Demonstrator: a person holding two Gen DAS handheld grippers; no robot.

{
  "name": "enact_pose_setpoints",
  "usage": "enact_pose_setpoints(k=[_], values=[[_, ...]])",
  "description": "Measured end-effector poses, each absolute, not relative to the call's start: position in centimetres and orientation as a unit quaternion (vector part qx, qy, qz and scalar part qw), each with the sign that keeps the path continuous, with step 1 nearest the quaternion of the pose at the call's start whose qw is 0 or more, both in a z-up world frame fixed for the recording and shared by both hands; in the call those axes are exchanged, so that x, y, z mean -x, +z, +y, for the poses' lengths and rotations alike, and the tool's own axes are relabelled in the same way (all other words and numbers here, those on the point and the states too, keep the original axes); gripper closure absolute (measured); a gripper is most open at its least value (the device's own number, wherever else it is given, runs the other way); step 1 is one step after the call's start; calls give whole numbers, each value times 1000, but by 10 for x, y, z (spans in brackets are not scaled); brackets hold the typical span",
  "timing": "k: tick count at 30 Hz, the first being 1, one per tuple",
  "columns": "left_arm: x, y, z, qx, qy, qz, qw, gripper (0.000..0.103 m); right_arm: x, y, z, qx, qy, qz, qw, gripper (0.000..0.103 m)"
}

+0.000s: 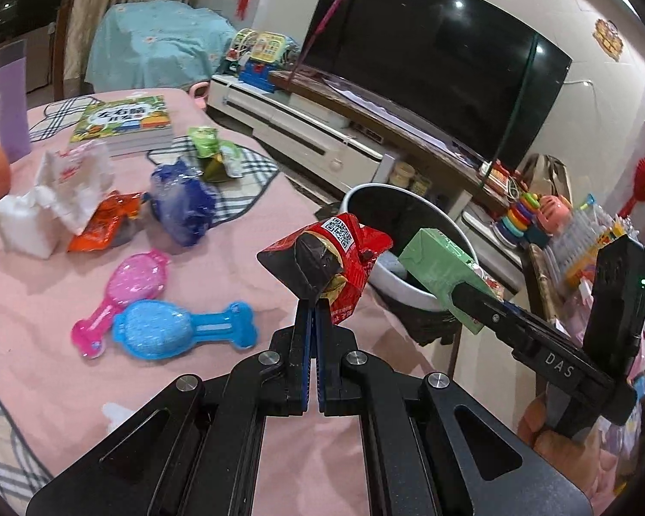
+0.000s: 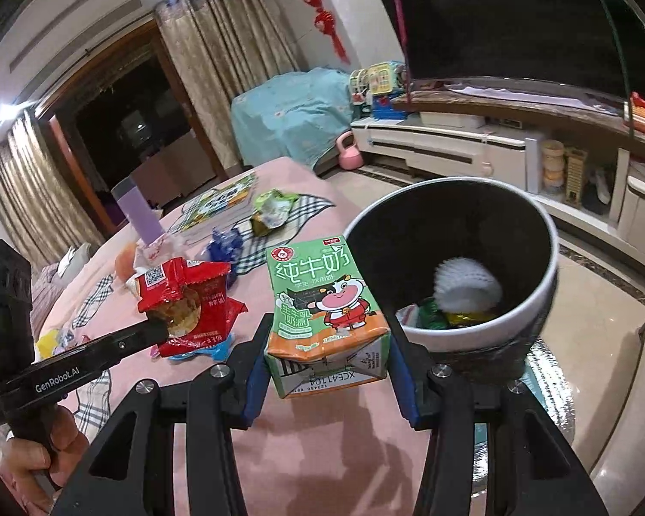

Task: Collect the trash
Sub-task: 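Carry the red chip bag and green milk carton over the trash bin with both tools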

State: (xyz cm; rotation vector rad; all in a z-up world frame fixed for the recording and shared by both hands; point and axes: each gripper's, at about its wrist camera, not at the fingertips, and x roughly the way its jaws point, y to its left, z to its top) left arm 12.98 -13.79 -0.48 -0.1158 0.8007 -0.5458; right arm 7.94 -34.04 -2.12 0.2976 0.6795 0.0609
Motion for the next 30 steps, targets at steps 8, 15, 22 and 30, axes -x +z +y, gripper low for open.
enact_pose_setpoints(k=[8, 15, 22, 30], values=[[-136, -1, -160, 42, -275, 384, 880, 102, -76, -18, -363, -151, 10, 323, 934, 54], [-141, 0, -179, 32, -284, 384, 878, 102, -76, -17, -376, -154, -1, 321, 934, 54], [-146, 0, -194, 25, -292, 387, 874, 102, -77, -17, -387, -162, -8, 319, 934, 54], [-154, 6, -209, 18, -299, 383, 874, 102, -78, -15, -396, -159, -15, 316, 935, 54]])
